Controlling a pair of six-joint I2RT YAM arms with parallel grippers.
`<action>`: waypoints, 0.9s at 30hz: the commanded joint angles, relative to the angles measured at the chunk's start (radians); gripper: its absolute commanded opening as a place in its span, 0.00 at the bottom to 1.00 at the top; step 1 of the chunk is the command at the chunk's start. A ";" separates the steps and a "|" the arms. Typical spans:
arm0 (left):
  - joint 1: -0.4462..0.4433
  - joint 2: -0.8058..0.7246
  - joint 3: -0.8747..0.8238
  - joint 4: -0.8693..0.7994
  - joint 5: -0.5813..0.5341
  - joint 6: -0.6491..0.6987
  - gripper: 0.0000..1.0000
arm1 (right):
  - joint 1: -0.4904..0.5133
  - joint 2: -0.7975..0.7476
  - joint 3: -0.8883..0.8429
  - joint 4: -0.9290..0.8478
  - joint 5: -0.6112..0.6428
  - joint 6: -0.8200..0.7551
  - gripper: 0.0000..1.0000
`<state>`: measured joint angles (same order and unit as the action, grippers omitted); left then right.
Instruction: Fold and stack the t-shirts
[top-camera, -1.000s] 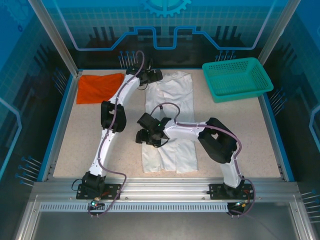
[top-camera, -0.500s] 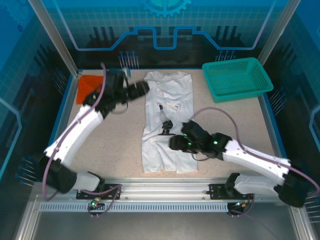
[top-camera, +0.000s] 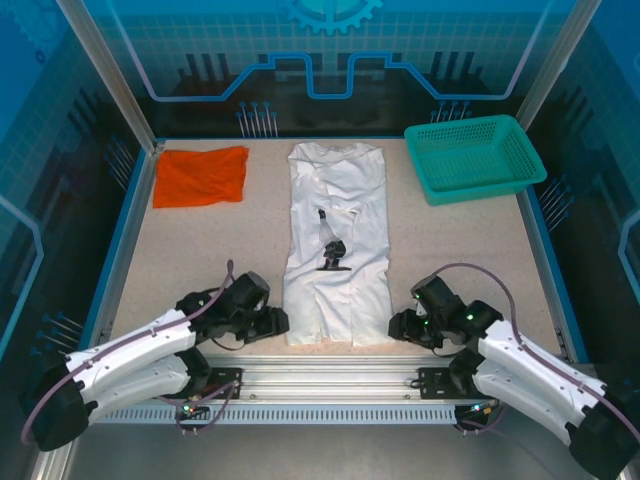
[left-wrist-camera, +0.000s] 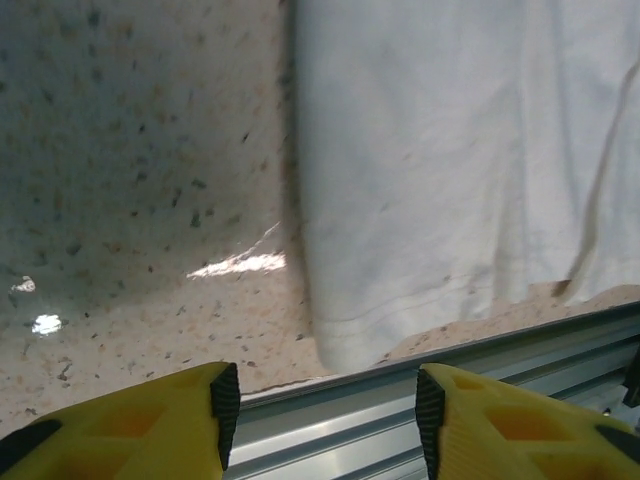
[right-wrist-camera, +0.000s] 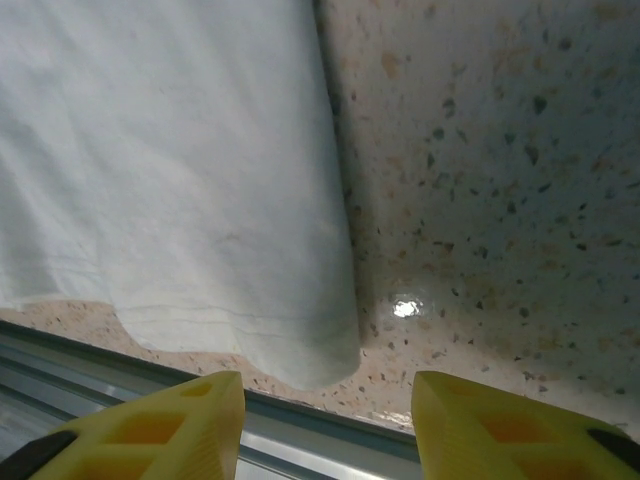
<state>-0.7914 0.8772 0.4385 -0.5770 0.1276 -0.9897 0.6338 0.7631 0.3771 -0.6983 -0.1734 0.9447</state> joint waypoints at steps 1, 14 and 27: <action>-0.016 -0.021 -0.094 0.132 0.079 -0.129 0.50 | -0.010 0.043 -0.001 0.042 -0.076 -0.030 0.48; -0.019 0.146 -0.131 0.349 0.182 -0.123 0.50 | -0.008 0.130 0.003 0.095 -0.070 -0.033 0.46; -0.019 0.272 -0.099 0.416 0.143 -0.080 0.29 | -0.008 0.209 0.013 0.129 -0.058 -0.040 0.28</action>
<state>-0.8024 1.0954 0.3298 -0.2329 0.2668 -1.0958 0.6338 0.9665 0.3767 -0.5732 -0.2283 0.9077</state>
